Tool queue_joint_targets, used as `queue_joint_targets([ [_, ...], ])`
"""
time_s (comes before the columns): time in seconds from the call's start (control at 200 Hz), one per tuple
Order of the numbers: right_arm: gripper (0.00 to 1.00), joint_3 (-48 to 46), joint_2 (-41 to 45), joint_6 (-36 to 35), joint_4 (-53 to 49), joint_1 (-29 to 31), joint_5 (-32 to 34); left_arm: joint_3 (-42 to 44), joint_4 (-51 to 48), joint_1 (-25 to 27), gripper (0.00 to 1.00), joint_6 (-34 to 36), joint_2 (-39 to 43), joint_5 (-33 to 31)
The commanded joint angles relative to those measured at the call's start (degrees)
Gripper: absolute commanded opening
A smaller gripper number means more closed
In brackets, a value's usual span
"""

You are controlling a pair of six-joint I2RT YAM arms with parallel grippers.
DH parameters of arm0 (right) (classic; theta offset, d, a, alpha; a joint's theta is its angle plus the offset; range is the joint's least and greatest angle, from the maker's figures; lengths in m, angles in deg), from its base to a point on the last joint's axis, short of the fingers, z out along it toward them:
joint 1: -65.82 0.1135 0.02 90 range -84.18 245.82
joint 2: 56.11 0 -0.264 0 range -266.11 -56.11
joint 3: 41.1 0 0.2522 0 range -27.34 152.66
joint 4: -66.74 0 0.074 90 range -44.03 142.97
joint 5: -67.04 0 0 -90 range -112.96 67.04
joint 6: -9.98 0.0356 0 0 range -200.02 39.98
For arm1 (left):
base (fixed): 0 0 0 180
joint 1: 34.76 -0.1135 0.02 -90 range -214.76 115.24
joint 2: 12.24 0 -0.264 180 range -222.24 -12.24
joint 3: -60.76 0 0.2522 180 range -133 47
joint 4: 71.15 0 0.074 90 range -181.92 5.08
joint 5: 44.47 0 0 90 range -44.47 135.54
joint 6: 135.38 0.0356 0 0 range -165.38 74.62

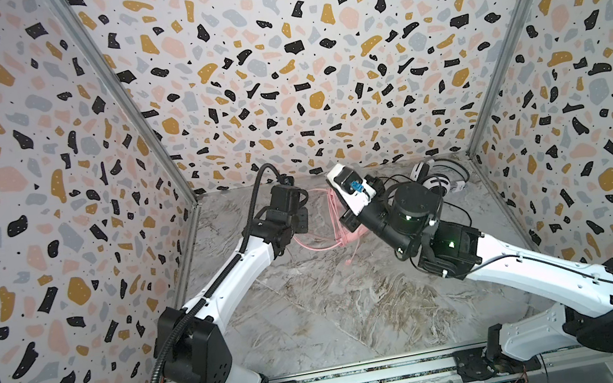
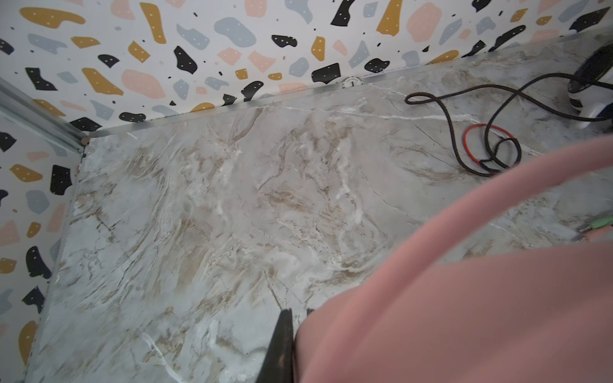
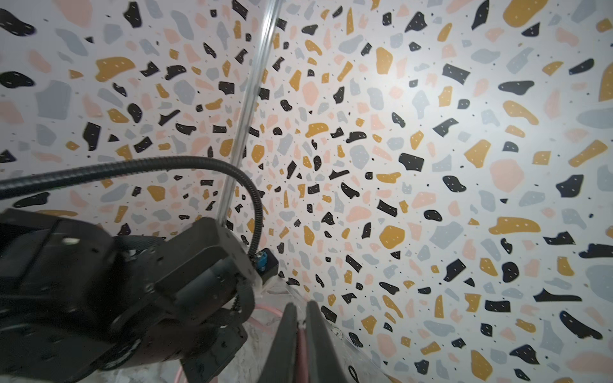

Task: Wrap the headphones
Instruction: 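Swing the right gripper with the cable up and over the held headset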

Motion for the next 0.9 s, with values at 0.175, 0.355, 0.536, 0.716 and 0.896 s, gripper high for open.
queue_joint_targets([
  [0.175, 0.09, 15.08, -4.33, -6.22, -2.03, -4.64, 5.47, -2.29, 2.4, 1.91, 0.0, 3.07, -0.37, -2.63],
  [0.355, 0.14, 20.44, -9.41, -12.88, -1.11, -6.62, 9.57, -1.62, 3.77, 3.36, 0.0, 4.72, 0.63, 3.64],
  [0.536, 0.16, 23.43, -12.86, -7.85, -4.13, -11.82, 4.31, -0.92, 4.83, 5.89, 0.0, 6.68, 1.32, 7.52],
  [0.716, 0.16, 18.42, -12.09, -0.26, -7.74, -17.11, 0.01, -0.32, 5.54, 5.84, 0.0, 6.08, 2.25, 4.08],
  [0.896, 0.16, -3.15, -1.01, 9.54, -3.77, -19.57, -2.8, -0.45, 4.82, 5.61, 0.0, 5.07, 3.08, -2.53],
])
